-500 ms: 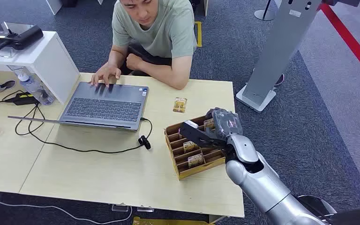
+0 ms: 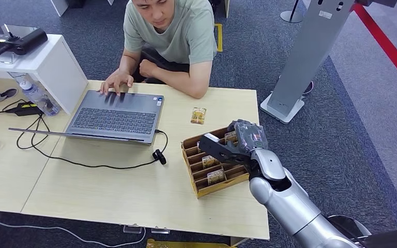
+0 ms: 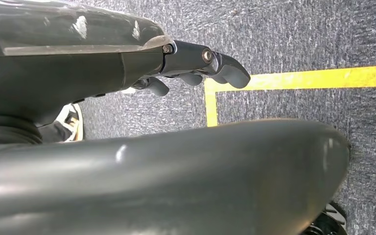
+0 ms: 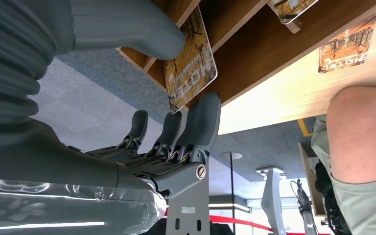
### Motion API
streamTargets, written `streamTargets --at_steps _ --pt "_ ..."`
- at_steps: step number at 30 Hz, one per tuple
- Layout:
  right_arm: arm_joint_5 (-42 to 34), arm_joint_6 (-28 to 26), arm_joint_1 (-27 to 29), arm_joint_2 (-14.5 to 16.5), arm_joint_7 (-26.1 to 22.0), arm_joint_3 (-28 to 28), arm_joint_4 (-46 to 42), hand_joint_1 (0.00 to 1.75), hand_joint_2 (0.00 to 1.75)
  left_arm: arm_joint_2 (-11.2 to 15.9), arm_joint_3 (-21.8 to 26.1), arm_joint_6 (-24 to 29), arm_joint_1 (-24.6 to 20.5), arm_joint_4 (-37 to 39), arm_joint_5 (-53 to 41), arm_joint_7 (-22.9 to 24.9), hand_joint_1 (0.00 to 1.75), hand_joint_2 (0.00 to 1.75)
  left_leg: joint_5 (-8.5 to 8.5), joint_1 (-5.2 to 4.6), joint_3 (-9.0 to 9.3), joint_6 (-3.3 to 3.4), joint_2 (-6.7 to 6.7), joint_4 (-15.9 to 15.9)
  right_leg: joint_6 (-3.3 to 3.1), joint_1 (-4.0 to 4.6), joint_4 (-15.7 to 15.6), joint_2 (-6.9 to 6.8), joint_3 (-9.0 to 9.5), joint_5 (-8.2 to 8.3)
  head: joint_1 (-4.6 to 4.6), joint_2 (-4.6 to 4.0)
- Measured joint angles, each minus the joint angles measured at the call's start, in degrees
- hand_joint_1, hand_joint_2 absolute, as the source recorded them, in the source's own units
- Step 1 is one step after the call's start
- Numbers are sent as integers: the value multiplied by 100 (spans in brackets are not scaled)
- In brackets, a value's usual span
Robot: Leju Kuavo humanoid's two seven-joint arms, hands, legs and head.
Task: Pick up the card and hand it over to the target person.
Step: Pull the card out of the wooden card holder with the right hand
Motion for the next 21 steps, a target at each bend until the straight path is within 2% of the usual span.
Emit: streamTargets --at_steps 14,16,21 --pt "-30 4 -10 23 -55 -5 8 96 175 -2 -6 2 -1 2 9 2 0 0 -1 0 -1 0 1 1 0 0 2 0 -1 -1 0 0" --pt "-33 -1 -10 20 -60 -9 9 100 175 -2 -6 2 -1 2 10 2 0 0 1 0 1 0 1 -2 -1 0 -2 1 1 1 0 0" --pt "-48 -14 -7 -2 -70 -26 21 122 175 -2 -5 2 0 0 12 1 0 0 1 0 1 0 0 -2 -1 0 -2 0 1 1 0 0"
